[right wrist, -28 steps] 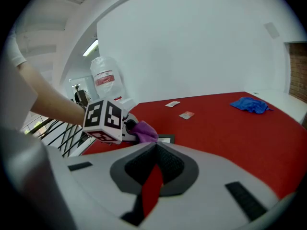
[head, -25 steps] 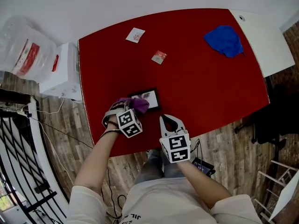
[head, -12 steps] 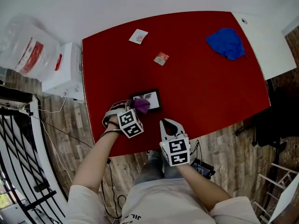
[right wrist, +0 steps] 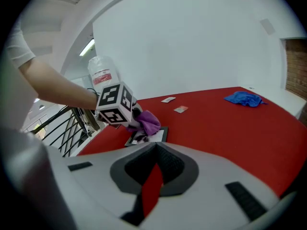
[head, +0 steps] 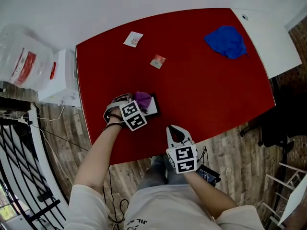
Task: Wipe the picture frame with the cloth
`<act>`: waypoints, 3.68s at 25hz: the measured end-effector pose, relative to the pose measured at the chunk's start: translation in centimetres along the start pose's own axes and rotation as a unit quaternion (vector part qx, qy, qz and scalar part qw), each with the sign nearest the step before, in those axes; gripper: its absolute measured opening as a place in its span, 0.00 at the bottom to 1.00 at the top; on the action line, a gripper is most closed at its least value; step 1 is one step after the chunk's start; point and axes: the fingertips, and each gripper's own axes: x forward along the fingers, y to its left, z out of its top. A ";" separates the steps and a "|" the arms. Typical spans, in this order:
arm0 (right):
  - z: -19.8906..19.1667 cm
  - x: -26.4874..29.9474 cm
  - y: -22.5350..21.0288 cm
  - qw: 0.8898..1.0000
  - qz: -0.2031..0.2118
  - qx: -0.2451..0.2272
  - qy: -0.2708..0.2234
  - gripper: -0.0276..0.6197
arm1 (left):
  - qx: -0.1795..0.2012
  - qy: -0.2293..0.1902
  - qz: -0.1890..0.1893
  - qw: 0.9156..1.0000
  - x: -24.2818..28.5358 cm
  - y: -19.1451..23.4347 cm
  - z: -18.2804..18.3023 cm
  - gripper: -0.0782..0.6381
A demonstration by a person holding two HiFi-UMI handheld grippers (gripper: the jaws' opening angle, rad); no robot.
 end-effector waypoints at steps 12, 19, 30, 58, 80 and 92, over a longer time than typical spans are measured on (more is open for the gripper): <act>0.8 1.0 0.7 1.000 0.013 0.002 -0.008 0.05 | 0.043 0.002 -0.019 0.999 -1.8 -8.4 -0.1 0.20; 0.1 0.3 0.6 1.000 0.010 0.002 -0.002 0.05 | 0.011 -0.003 0.009 1.000 -1.6 -3.0 1.3 0.20; -0.8 -0.2 -1.3 1.000 0.000 0.007 0.005 0.05 | 0.029 0.014 0.004 0.999 0.3 0.1 3.4 0.20; -1.9 -0.3 -3.2 1.000 -0.005 0.018 0.012 0.05 | 0.058 0.040 0.023 0.997 0.7 0.1 5.1 0.20; -1.7 0.1 -1.7 1.000 0.008 0.017 0.011 0.05 | 0.060 0.041 0.053 0.996 -0.4 2.1 6.0 0.20; -2.5 0.3 -4.5 1.000 -0.006 0.026 0.015 0.05 | 0.128 0.056 0.035 0.990 -0.1 -4.5 7.0 0.20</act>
